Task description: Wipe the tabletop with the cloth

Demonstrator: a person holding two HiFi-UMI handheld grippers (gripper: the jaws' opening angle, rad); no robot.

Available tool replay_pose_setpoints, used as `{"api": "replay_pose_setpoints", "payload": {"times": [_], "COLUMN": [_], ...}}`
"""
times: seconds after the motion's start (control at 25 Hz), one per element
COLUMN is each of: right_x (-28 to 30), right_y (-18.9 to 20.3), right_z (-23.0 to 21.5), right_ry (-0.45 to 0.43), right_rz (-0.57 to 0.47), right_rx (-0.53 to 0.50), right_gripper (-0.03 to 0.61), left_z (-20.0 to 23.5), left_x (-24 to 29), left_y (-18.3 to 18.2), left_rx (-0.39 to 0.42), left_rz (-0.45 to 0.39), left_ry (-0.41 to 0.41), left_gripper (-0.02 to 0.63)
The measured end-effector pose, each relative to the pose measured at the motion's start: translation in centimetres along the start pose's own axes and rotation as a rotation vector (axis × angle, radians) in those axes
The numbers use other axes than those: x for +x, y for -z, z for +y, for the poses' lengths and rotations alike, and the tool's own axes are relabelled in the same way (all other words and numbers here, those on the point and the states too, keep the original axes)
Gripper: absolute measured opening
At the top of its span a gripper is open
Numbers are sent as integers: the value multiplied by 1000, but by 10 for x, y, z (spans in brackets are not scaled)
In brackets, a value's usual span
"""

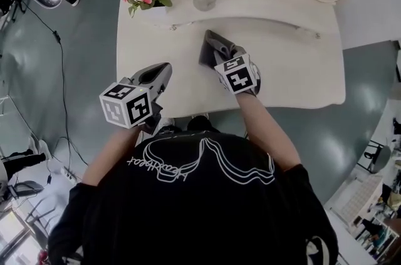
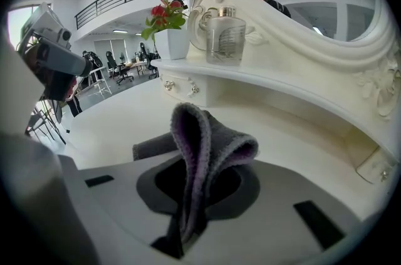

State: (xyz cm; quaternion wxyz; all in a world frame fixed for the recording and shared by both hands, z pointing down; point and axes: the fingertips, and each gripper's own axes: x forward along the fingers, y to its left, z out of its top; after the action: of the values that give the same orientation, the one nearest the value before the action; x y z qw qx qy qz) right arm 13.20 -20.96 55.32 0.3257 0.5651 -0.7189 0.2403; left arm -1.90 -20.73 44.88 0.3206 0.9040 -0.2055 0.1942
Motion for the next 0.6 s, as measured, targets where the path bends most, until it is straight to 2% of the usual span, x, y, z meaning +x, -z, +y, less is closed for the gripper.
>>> {"api": "replay_pose_setpoints", "payload": {"times": [0.2,0.6], "right_x": [-7,-13], "right_y": [12,16], "right_z": [-18,-29], "right_ry": [14,73], "right_rz": [10,28], "right_rx": [5,19], "right_gripper": [54,52], "left_z": [-12,-10], "left_x": [11,25], "left_y": [-1,3], "left_rx": [0,38], "left_rz": [-9,50], "left_ry": [2,76], "left_gripper": [5,5]}}
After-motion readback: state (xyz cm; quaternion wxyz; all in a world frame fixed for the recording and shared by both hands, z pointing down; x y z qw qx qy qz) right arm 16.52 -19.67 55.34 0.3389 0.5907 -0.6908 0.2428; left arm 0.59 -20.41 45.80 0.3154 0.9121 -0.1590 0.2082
